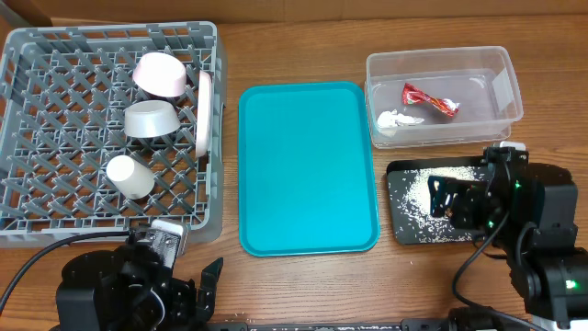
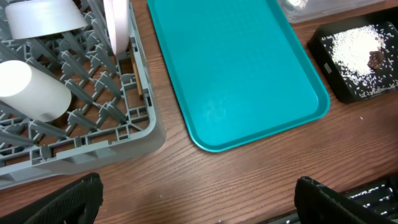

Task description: Sort waste into correct bins and load items into the dishwasher

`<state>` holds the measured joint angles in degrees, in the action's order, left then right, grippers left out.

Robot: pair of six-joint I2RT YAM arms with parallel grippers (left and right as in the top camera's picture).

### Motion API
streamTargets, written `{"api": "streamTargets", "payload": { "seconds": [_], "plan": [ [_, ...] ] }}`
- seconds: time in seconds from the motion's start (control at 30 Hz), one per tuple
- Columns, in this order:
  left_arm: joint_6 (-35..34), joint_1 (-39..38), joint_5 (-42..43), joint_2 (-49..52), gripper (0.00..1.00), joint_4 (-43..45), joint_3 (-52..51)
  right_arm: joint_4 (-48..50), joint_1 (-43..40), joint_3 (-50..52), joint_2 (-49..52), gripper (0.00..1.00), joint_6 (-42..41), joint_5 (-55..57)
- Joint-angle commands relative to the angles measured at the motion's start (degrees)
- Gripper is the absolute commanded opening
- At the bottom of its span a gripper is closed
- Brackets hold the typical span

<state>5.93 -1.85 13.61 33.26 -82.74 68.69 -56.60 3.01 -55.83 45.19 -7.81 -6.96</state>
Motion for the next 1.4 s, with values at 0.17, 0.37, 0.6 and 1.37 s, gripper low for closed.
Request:
{"api": "streamTargets", "payload": {
  "seconds": [0.17,0.37,0.6,1.37],
  "plan": [
    [-1.2,0.0,-0.5,-0.3,1.0,0.0,-0.2,22.0,0.1,14.7,-12.6,1.0,0.8,0.9],
    [-1.2,0.0,-0.5,-0.3,1.0,0.1,-0.2,48.0,1.4,33.1,-25.0,1.0,0.5,0.9],
    [-1.2,0.0,-0.5,-0.3,1.0,0.1,-0.2,65.5,1.9,50.6,-40.5,1.0,0.6,-1.8],
    [-1.2,0.0,-0.5,-0.3,1.0,0.1,-0.2,52.4,1.8,55.3,-45.0,1.0,6.2,0.5]
  ]
}}
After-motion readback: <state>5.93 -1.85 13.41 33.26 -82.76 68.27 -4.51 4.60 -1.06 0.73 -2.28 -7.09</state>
